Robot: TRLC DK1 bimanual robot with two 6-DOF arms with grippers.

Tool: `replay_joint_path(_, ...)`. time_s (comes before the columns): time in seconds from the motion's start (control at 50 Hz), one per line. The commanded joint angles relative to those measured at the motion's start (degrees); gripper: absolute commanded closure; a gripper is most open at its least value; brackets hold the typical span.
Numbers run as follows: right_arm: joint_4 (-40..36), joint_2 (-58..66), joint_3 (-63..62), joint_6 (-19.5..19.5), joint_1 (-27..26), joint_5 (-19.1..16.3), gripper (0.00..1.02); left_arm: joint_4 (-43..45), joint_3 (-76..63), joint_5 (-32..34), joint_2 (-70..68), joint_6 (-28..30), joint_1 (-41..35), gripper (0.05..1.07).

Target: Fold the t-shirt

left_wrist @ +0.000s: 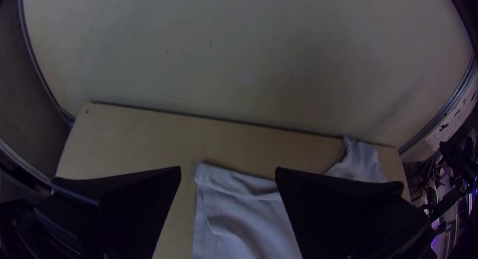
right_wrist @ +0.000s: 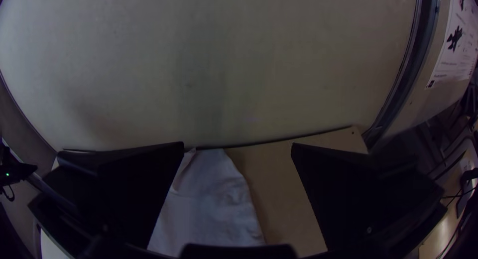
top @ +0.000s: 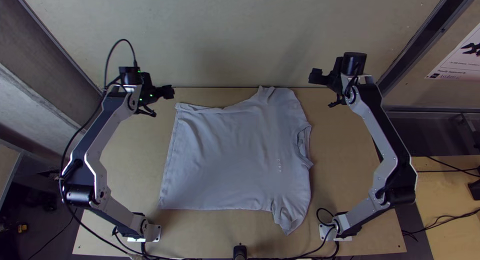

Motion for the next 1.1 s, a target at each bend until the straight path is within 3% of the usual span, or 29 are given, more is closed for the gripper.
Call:
replay_joint_path(0.0,-0.58,2.77,1.42,2.45,0.34,-0.67,0.04,-0.95,1.78,0.7,3.31,-0.68,-0.92,0.16)
replay_joint_path(0.22,-1.19,8.4,5.29,2.45,0.52,-2.17,0.04,-1.04,3.71,-1.24,10.95,-0.6,-1.71,0.15)
replay_joint_path(0.46,-1.19,12.09,9.07,3.33,0.52,-3.05,0.04,-0.86,9.43,-1.76,19.22,1.34,-0.57,0.43)
replay_joint_path(1.08,-1.19,15.69,12.32,4.12,-0.72,-3.75,0.04,-4.56,14.17,-2.29,28.88,4.5,1.1,0.43)
